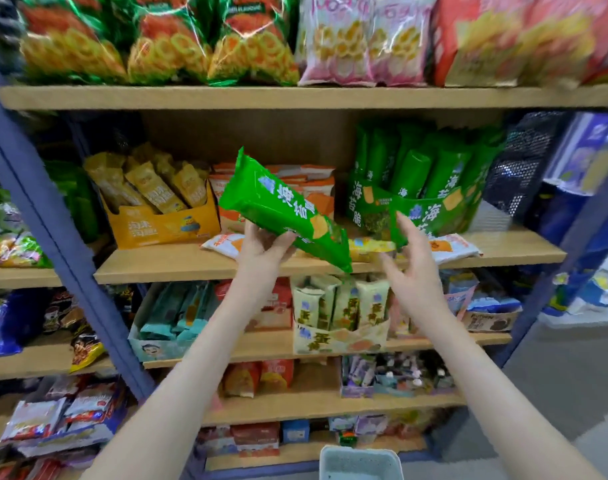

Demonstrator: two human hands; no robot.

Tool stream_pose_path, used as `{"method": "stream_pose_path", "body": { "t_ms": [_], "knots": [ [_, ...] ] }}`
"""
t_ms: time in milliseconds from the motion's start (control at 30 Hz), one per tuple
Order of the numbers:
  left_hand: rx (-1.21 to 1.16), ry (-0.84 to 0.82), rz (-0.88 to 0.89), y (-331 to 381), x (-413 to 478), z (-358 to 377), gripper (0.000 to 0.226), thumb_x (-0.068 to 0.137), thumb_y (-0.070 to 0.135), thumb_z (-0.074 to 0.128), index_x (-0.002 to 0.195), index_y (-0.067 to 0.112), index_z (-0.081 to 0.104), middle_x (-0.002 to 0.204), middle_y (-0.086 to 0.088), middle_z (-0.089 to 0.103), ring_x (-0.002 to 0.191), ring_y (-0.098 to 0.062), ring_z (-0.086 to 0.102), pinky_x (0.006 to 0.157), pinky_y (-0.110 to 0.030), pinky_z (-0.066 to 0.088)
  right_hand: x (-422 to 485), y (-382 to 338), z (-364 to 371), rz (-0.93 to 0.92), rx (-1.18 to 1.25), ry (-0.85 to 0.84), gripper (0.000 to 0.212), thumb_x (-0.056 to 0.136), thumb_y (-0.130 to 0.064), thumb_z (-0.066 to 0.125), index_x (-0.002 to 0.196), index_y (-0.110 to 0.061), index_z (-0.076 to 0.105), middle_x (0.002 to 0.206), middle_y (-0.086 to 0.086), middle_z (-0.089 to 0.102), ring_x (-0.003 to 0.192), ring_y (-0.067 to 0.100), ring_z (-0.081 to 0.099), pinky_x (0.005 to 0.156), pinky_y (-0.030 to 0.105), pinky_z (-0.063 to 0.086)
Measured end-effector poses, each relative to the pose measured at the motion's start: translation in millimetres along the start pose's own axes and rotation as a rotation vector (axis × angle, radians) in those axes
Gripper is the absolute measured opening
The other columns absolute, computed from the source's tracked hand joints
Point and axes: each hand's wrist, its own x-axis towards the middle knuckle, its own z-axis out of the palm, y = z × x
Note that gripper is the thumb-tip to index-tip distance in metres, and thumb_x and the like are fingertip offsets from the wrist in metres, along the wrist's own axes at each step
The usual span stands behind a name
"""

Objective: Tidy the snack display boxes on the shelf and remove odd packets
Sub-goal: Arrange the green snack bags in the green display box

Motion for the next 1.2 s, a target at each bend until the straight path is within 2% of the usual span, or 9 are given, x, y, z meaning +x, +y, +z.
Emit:
{"method": "stream_pose_path", "body": {
  "t_ms": [167,300,433,533,667,767,900,1067,1200],
  "knots": [
    [0.134,-0.017,0.175,-14,56,45,0.039,0.095,-0.005,0.051,0.111,0.03,0.042,0.117,0.009,0.058,0.118,-0.017,0.055,0.106,-0.047,0.042,70,40,-13,-0.036,-0.158,0.241,0.068,0.094,-0.01,0.058,0.151,-0.014,0.022,0.151,0.013,0.03,0.139,0.019,0.021,0.108,0.026,0.016],
    [0.243,-0.031,0.249,-26,88,71,0.035,0.095,0.005,0.057,0.107,0.035,0.043,0.115,0.016,0.056,0.11,0.003,0.054,0.104,-0.037,0.041,117,62,-12,-0.084,-0.346,0.404,0.085,0.088,-0.024,0.068,0.153,-0.011,0.014,0.156,0.02,0.02,0.143,0.033,0.018,0.112,0.049,0.016],
    [0.305,-0.064,0.317,-32,108,84,0.041,0.095,-0.002,0.053,0.103,0.037,0.044,0.108,0.018,0.054,0.098,0.02,0.052,0.093,-0.013,0.04,152,79,-13,-0.125,-0.521,0.362,0.086,0.087,-0.041,0.063,0.153,-0.02,0.013,0.159,0.017,0.01,0.146,0.031,0.005,0.113,0.057,0.005],
    [0.339,-0.094,0.383,-35,125,91,0.042,0.094,-0.008,0.051,0.101,0.033,0.049,0.106,0.012,0.058,0.095,0.014,0.055,0.089,-0.004,0.039,168,88,-14,-0.158,-0.585,0.355,0.069,0.083,-0.039,0.064,0.142,-0.02,0.034,0.157,0.015,0.02,0.145,0.03,0.01,0.112,0.061,0.003],
    [0.366,-0.135,0.461,-43,145,96,0.029,0.091,-0.005,0.05,0.1,0.022,0.054,0.107,0.01,0.057,0.096,0.015,0.056,0.09,-0.004,0.04,174,96,-13,-0.205,-0.488,0.443,0.047,0.08,-0.036,0.055,0.122,-0.023,0.037,0.153,0.015,0.027,0.144,0.03,0.012,0.111,0.062,0.002],
    [0.422,-0.184,0.465,-52,162,96,0.022,0.087,0.004,0.049,0.107,0.013,0.054,0.115,-0.003,0.057,0.107,-0.006,0.053,0.097,-0.017,0.041,174,97,-11,-0.307,-0.395,0.459,0.045,0.083,-0.037,0.052,0.122,-0.02,0.036,0.145,0.005,0.023,0.14,0.032,0.012,0.109,0.068,0.011],
    [0.427,-0.187,0.468,-55,179,97,0.025,0.086,0.001,0.049,0.108,0.013,0.051,0.115,0.004,0.051,0.103,0.002,0.05,0.092,-0.002,0.037,174,98,-8,-0.337,-0.378,0.459,0.044,0.087,-0.035,0.051,0.124,-0.02,0.033,0.14,0.002,0.023,0.138,0.034,0.014,0.109,0.07,0.017],
    [0.521,-0.273,0.512,-56,193,95,0.024,0.086,0.004,0.047,0.107,0.008,0.058,0.112,0.005,0.053,0.103,0.002,0.048,0.09,0.001,0.036,175,104,-7,-0.359,-0.439,0.511,0.046,0.088,-0.032,0.054,0.126,-0.016,0.034,0.142,0.007,0.027,0.14,0.037,0.019,0.108,0.068,0.022],
    [0.615,-0.262,0.555,-52,196,93,0.021,0.088,-0.005,0.046,0.097,-0.009,0.064,0.109,-0.008,0.058,0.1,-0.014,0.051,0.086,-0.002,0.036,172,105,-7,-0.38,-0.431,0.526,0.046,0.088,-0.028,0.056,0.127,-0.015,0.035,0.141,0.008,0.027,0.14,0.038,0.018,0.106,0.07,0.025]
  ]
}}
